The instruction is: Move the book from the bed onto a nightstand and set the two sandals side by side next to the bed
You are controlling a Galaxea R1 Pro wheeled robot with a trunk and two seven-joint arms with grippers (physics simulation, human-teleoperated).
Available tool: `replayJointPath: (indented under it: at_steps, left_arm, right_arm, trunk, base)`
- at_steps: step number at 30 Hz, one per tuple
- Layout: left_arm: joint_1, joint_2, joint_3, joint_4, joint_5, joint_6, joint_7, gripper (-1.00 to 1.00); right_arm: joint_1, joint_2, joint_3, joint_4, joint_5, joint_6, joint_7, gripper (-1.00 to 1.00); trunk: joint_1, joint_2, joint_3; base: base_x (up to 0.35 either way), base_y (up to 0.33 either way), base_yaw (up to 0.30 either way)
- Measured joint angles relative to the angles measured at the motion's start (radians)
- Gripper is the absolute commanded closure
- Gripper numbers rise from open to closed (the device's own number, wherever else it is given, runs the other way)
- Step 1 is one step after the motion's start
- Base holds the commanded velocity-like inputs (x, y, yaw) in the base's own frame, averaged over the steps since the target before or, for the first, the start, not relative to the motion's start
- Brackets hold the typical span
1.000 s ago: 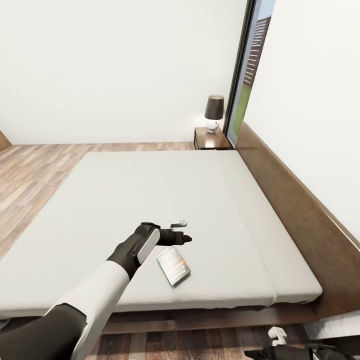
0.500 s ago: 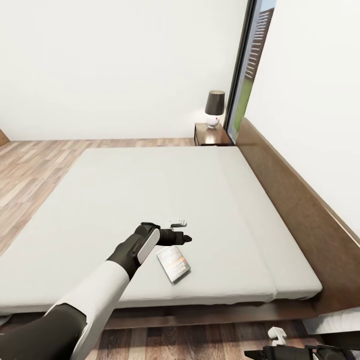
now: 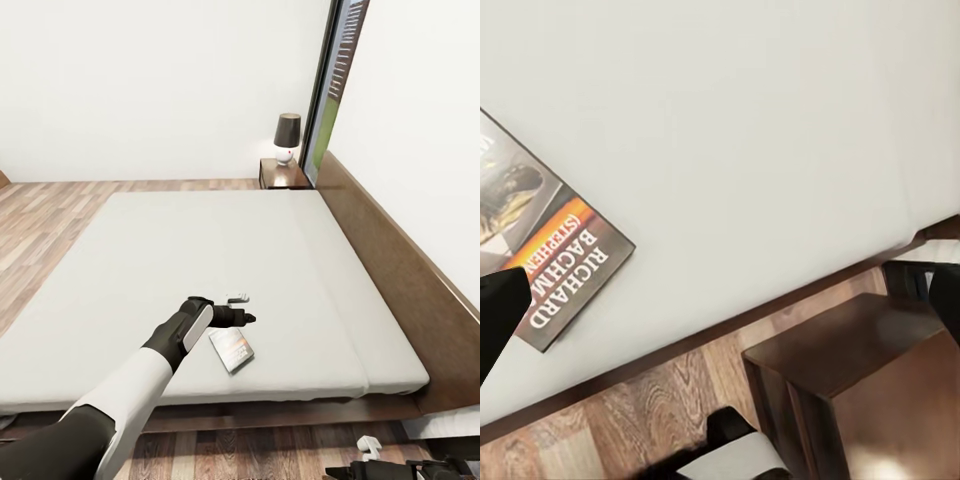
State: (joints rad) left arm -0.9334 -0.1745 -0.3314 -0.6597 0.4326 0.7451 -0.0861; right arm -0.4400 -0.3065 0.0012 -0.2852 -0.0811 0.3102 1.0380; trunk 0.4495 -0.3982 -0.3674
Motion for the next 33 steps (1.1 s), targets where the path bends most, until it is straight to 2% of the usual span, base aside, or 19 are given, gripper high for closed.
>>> replayJointPath:
  at_steps: [33]
  left_arm:
    - [0.000, 0.000, 0.000, 0.000, 0.000, 0.000, 0.000, -1.00]
  right_arm:
    - [0.000, 0.000, 0.000, 0.000, 0.002, 0.000, 0.000, -1.00]
  trunk:
    - [0.000, 0.000, -0.053]
  base:
    - [0.000, 0.000, 0.000]
